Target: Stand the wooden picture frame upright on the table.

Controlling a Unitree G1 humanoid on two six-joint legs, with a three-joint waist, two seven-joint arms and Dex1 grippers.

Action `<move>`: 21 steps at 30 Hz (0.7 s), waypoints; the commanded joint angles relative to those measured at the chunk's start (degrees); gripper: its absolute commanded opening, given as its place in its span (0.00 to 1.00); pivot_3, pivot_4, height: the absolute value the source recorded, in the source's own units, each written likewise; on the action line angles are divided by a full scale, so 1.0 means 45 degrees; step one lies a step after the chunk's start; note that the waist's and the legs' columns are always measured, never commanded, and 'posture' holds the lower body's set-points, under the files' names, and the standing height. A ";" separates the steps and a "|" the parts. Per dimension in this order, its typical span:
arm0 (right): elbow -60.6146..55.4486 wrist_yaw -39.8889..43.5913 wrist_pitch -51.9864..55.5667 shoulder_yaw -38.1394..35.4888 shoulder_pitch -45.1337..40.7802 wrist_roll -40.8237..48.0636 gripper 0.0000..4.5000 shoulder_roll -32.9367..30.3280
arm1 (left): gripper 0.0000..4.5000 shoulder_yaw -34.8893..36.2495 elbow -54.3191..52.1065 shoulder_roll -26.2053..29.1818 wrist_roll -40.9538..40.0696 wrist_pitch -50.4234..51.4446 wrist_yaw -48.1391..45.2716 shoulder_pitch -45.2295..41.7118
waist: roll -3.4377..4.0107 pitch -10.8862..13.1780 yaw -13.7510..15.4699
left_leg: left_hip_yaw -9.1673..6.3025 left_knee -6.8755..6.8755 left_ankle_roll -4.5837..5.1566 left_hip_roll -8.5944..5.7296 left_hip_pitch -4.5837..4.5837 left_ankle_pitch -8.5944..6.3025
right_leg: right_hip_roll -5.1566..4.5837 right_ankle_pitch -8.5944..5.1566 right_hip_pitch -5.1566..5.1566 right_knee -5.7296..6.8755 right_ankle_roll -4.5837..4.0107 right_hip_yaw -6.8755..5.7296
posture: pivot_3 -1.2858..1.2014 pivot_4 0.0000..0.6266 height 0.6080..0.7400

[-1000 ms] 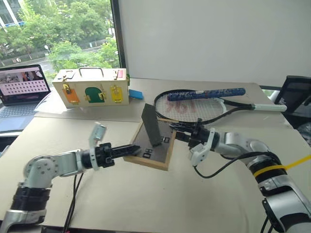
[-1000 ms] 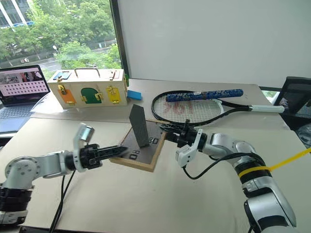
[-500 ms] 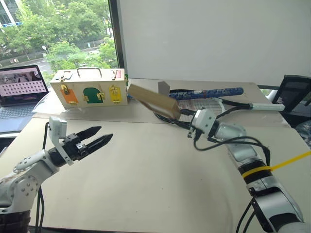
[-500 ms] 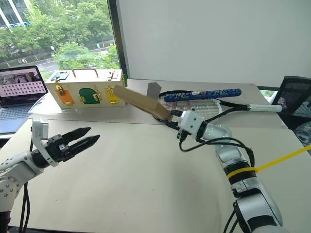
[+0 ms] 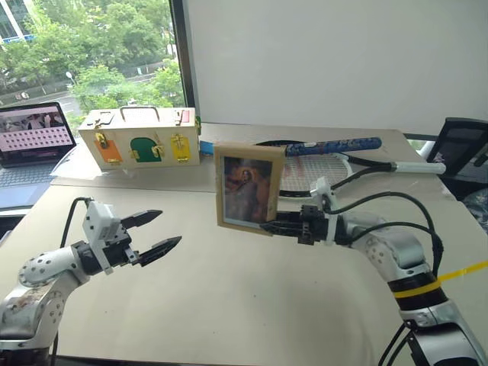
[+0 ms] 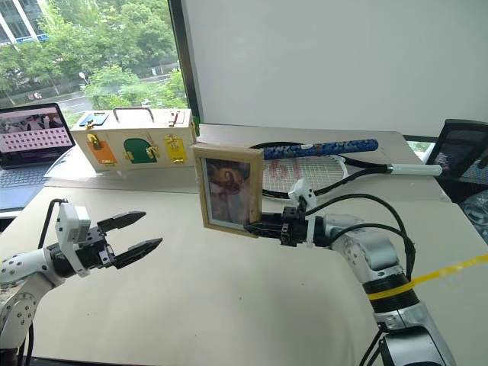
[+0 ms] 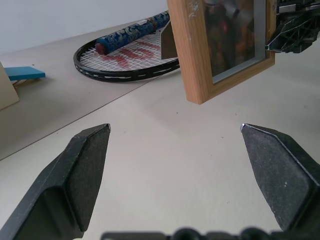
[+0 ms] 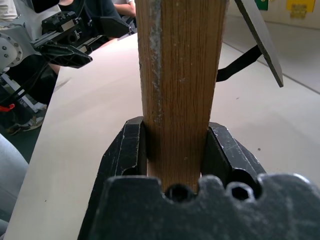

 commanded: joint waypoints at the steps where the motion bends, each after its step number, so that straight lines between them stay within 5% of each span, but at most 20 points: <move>1: 0.0821 -0.0048 -0.0017 -0.0217 -0.0322 -0.0426 0.27 0.0614 | 1.00 0.0167 -0.0453 0.0152 -0.0328 0.0088 -0.0315 -0.0042 | -0.0001 0.0000 -0.0024 | -0.0001 0.0000 0.0000 0.0001 0.0000 0.0000 | 0.0001 0.0000 0.0001 0.0000 0.0000 -0.0001 | 0.52 0.24 1.00; 10: 0.3342 0.1152 -0.0553 -0.0010 -0.0550 -0.1635 0.27 0.1743 | 1.00 0.0377 -0.0841 0.0204 -0.0330 0.0165 -0.0593 0.0595 | 0.0000 0.0000 -0.0063 | 0.0000 0.0003 0.0003 0.0002 -0.0002 -0.0002 | 0.0002 0.0000 0.0000 0.0003 0.0001 -0.0002 | 0.52 0.24 1.00; 21: 0.2451 0.1097 -0.0616 0.0045 0.1016 -0.2467 0.27 0.1820 | 1.00 0.0124 -0.0514 0.0277 -0.0145 0.0050 -0.0746 0.0306 | 0.0001 -0.0001 -0.0056 | 0.0001 0.0006 0.0003 0.0002 0.0000 -0.0002 | 0.0002 0.0000 0.0004 0.0004 0.0001 -0.0003 | 0.52 0.24 1.00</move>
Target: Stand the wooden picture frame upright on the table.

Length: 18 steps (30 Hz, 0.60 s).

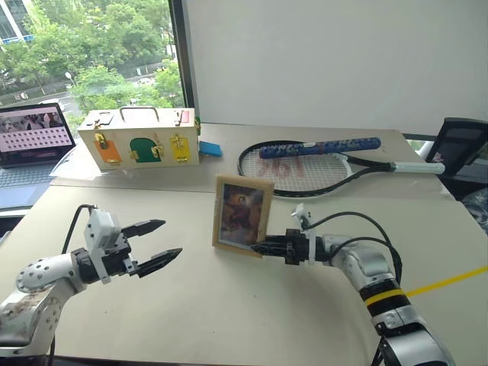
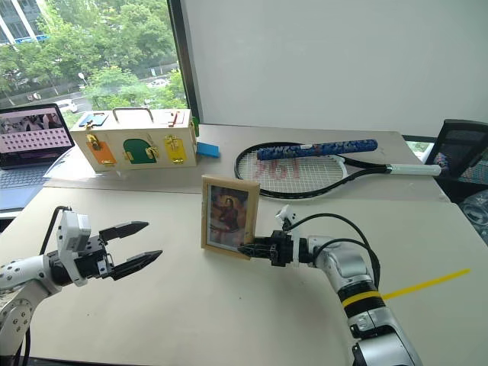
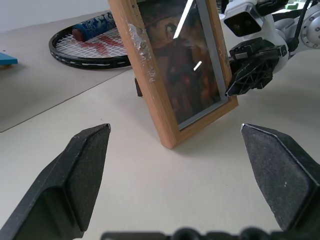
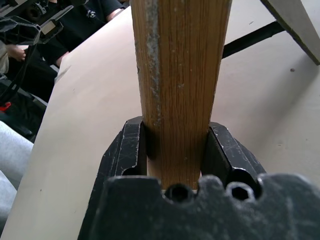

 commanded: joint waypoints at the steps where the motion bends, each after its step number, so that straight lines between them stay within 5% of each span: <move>1: -0.0603 -0.0350 -0.0433 -0.0033 0.0536 -0.0608 0.27 -0.0085 | 1.00 -0.0032 -0.0141 0.0034 0.0074 -0.0216 -0.0107 -0.0287 | 0.0000 0.0000 0.0004 | 0.0000 0.0000 0.0000 0.0000 0.0001 0.0000 | 0.0000 0.0000 0.0000 0.0000 0.0000 -0.0001 | 0.52 0.24 1.00; 4: -0.0668 -0.0657 -0.0716 -0.0147 0.0618 -0.0839 0.27 -0.0011 | 1.00 -0.0178 -0.0072 -0.0034 0.0149 -0.0225 -0.0101 -0.0424 | 0.0000 0.0000 0.0001 | 0.0000 0.0001 0.0000 0.0000 0.0001 0.0000 | 0.0000 0.0000 0.0001 -0.0001 0.0000 0.0000 | 0.52 0.24 1.00; 6: -0.0877 -0.0798 -0.0641 -0.0247 0.0607 -0.0851 0.49 -0.0084 | 1.00 -0.0337 0.0054 -0.0088 0.0189 -0.0193 -0.0121 -0.0584 | 0.0000 0.0000 0.0011 | 0.0000 0.0001 0.0000 0.0000 0.0002 0.0000 | 0.0000 0.0000 0.0001 0.0000 0.0000 0.0000 | 0.52 0.24 1.00; 13: -0.2073 -0.0741 0.0143 -0.1324 0.1112 -0.0192 0.98 -0.1042 | 1.00 -0.0448 0.0375 -0.0164 0.0160 0.0103 -0.0036 -0.0706 | -0.0001 0.0000 0.0034 | 0.0000 0.0008 0.0000 0.0000 0.0000 0.0000 | 0.0000 0.0000 0.0002 0.0000 0.0001 0.0001 | 0.52 0.24 1.00; 18: -0.3583 -0.0731 0.0968 -0.2776 0.2415 0.0838 0.98 -0.1972 | 1.00 -0.0292 0.0389 -0.0129 0.0047 0.0802 0.0410 -0.0502 | -0.0001 0.0000 0.0063 | 0.0000 0.0005 0.0005 0.0000 -0.0001 -0.0003 | -0.0001 -0.0001 0.0004 -0.0003 0.0003 0.0001 | 0.52 0.24 1.00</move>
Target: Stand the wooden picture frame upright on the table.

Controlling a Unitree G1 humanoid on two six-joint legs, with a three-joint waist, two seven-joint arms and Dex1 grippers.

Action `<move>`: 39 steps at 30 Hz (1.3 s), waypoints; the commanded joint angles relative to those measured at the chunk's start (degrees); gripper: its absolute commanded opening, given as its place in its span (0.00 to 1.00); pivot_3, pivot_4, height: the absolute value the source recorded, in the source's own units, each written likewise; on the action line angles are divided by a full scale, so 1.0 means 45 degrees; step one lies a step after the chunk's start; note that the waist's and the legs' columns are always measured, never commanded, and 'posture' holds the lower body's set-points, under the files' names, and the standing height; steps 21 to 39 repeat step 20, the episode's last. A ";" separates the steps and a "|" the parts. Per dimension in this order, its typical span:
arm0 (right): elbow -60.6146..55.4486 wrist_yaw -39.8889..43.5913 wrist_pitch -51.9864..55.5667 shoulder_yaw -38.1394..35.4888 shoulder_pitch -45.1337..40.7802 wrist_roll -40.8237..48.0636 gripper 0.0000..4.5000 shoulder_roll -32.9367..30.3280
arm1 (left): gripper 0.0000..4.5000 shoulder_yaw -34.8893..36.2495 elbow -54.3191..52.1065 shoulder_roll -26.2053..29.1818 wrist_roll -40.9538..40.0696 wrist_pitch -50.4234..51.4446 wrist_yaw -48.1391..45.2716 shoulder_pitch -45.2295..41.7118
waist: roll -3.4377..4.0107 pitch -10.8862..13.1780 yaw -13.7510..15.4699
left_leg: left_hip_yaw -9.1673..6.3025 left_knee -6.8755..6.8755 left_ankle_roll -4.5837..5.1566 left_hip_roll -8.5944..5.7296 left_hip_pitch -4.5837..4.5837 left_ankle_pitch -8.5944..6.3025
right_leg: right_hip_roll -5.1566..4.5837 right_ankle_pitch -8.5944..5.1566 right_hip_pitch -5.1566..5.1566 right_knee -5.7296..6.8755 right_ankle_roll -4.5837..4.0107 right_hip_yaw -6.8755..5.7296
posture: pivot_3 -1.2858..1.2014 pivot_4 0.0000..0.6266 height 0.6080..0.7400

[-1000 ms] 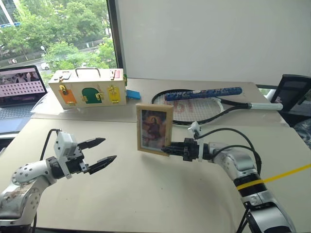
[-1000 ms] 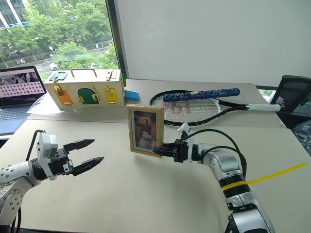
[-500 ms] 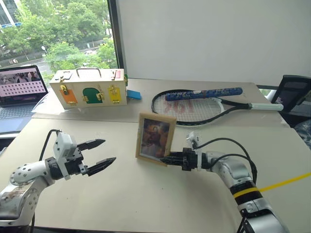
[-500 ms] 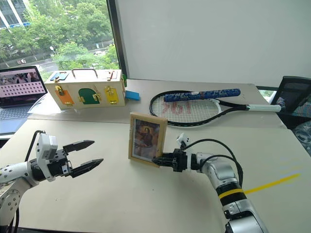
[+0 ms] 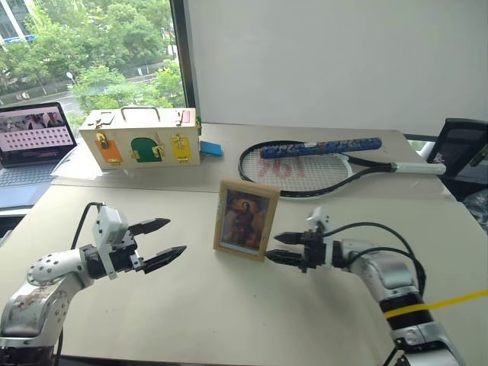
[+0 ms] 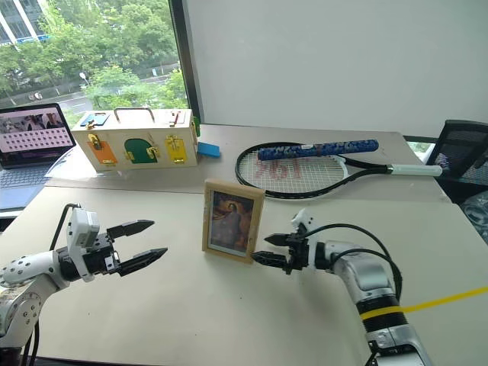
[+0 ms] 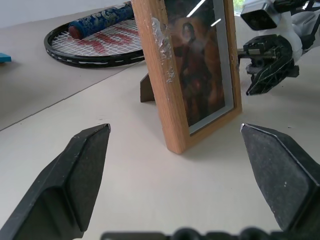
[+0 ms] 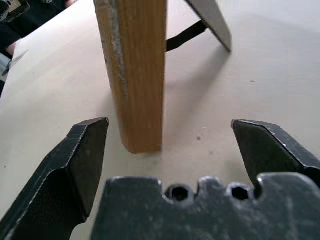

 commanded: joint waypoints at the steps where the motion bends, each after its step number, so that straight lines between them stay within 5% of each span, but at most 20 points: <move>1: -0.1555 0.0000 0.0533 -0.1232 0.0815 0.0981 0.98 -0.0571 | 1.00 0.0328 -0.0167 0.0066 -0.0109 0.0441 0.0419 0.0146 | 0.0000 0.0000 -0.0020 | 0.0000 0.0000 0.0002 0.0000 0.0001 -0.0001 | 0.0000 0.0000 0.0000 0.0000 0.0000 0.0001 | 0.52 0.24 1.00; 11: -0.6275 -0.1682 -0.0472 -0.3092 0.4013 0.0717 0.98 -0.1617 | 1.00 -0.0800 -0.0417 -0.0568 0.2113 0.0341 0.2807 0.0192 | -0.0003 -0.0002 -0.0083 | 0.0001 0.0026 0.0004 -0.0001 0.0001 -0.0003 | 0.0000 -0.0001 0.0004 0.0001 0.0004 0.0008 | 0.52 0.24 1.00; 39: -0.6428 -0.1988 -0.1250 -0.2809 0.4321 0.0030 0.98 -0.1967 | 1.00 -0.1230 -0.0152 -0.0574 0.2075 0.0247 0.2276 -0.0208 | -0.0004 -0.0003 -0.0071 | 0.0001 0.0029 0.0005 -0.0001 0.0001 -0.0003 | -0.0001 0.0000 0.0005 -0.0003 0.0004 0.0009 | 0.52 0.24 1.00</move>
